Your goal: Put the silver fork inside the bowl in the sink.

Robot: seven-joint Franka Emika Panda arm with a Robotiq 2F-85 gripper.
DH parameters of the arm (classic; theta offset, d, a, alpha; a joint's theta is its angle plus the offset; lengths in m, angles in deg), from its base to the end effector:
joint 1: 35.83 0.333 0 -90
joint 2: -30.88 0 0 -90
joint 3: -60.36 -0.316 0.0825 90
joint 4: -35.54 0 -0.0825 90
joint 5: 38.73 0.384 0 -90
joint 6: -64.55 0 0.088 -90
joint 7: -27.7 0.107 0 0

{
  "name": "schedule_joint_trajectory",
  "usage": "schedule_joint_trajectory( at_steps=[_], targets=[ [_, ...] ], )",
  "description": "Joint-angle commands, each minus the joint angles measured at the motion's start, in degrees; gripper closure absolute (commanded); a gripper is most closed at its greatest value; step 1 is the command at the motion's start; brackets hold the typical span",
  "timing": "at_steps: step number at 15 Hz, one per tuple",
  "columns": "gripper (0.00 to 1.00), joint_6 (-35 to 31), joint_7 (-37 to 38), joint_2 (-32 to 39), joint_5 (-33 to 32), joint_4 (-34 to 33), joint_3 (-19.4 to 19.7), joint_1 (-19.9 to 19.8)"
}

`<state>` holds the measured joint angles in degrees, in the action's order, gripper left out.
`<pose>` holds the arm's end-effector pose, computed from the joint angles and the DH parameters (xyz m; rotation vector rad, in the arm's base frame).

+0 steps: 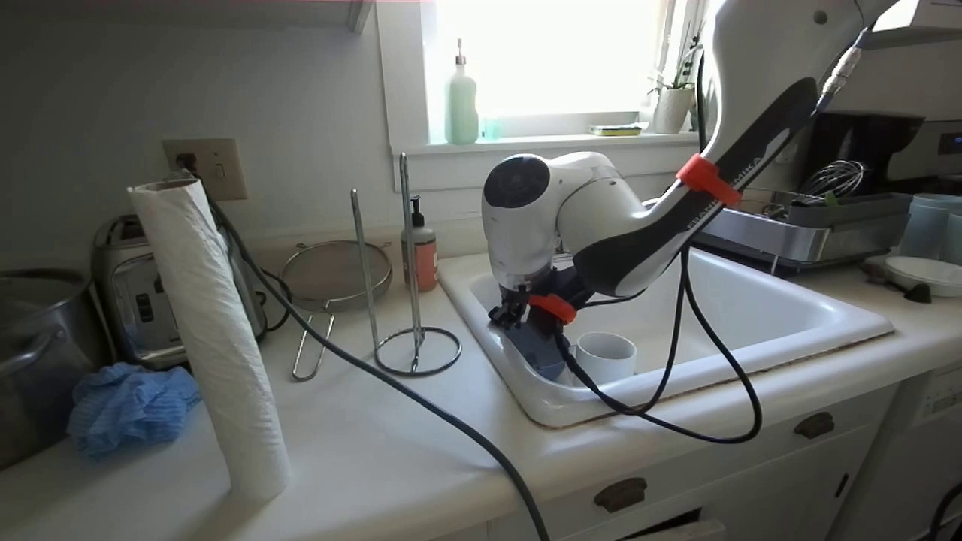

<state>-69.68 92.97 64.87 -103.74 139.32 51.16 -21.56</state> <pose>0.6068 0.2404 0.2168 2.5643 0.1133 0.6198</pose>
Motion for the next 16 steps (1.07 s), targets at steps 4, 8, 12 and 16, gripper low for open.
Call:
schedule_joint_trajectory(
  at_steps=[4, 8, 12, 16],
  targets=[
    [0.00, -2.1, -2.5, -8.0, 2.6, 7.1, 0.8, -0.4],
    [0.00, -4.9, -9.1, -15.5, 6.6, 11.4, 0.2, -2.9],
    [0.00, -16.2, -24.9, -23.4, 15.5, 19.5, 0.5, -8.2],
    [0.00, -27.5, -38.5, -31.7, 28.6, 28.3, -0.5, -13.9]
  ],
)
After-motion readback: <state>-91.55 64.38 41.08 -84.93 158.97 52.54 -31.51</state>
